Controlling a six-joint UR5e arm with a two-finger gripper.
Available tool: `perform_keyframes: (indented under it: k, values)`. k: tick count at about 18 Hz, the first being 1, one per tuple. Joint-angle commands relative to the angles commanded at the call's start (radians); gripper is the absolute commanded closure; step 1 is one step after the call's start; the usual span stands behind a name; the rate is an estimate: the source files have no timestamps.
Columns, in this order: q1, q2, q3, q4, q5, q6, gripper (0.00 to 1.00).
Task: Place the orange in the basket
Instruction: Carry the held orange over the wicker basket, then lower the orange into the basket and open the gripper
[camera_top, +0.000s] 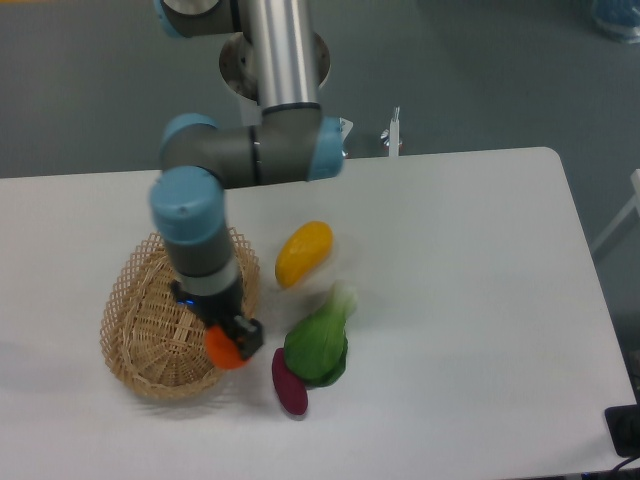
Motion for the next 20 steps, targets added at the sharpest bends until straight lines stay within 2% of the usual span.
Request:
perform_keyframes:
  k: [6,8,12,15,20]
  values:
    - [-0.025,-0.069,0.000,0.018,0.005,0.001,0.46]
    - [-0.025,-0.080,-0.003,0.020,0.006,0.009,0.35]
    - [-0.025,-0.081,-0.003,0.034,0.006,0.008,0.19]
    - [-0.025,-0.077,-0.005,0.041,0.006,0.008,0.00]
    - [-0.022,-0.058,-0.028,0.066,0.003,-0.080,0.00]
